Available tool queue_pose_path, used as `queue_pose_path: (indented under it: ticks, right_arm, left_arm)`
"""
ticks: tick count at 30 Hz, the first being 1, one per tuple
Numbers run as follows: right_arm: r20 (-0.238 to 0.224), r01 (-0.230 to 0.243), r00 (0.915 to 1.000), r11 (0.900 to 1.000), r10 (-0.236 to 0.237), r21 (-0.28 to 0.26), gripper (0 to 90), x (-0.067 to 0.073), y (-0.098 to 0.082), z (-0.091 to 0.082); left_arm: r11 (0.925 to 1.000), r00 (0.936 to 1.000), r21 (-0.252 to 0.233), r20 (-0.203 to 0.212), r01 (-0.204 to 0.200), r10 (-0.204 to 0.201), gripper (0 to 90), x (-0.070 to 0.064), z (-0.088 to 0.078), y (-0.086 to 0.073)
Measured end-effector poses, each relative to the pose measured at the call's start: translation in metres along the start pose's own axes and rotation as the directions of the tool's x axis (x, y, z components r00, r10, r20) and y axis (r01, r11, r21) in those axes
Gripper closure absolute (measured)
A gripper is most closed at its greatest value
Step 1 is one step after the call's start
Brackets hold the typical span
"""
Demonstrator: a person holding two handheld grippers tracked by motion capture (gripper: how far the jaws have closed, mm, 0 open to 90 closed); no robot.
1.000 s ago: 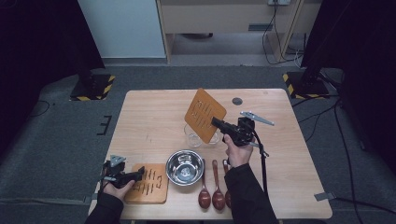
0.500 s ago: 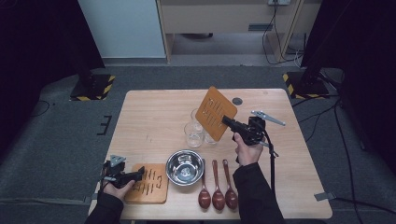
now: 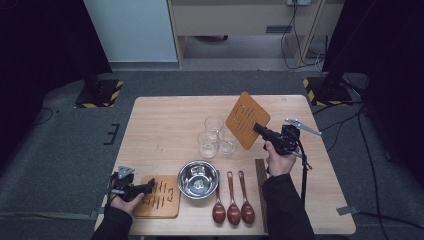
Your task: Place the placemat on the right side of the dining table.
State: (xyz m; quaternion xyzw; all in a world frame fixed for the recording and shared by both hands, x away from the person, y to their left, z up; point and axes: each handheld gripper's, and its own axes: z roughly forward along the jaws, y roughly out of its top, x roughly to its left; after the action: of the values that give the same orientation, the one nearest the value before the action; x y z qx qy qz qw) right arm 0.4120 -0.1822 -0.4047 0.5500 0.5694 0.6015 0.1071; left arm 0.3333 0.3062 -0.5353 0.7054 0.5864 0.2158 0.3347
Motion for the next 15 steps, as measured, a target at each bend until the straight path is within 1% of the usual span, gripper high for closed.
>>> queue_pose_path:
  ticks: [9,15]
  right_arm:
    - [0.038,0.005,0.9993,1.0,-0.004,-0.026,87.1,-0.015,0.009,-0.013]
    - [0.068,0.01,0.9976,1.0,-0.008,-0.025,87.1,-0.023,0.013,-0.021]
  left_arm:
    - [1.0,1.0,0.0,0.0,0.0,0.0,1.6,0.0,0.0,0.0]
    - [1.0,1.0,0.0,0.0,0.0,0.0,1.6,0.0,0.0,0.0]
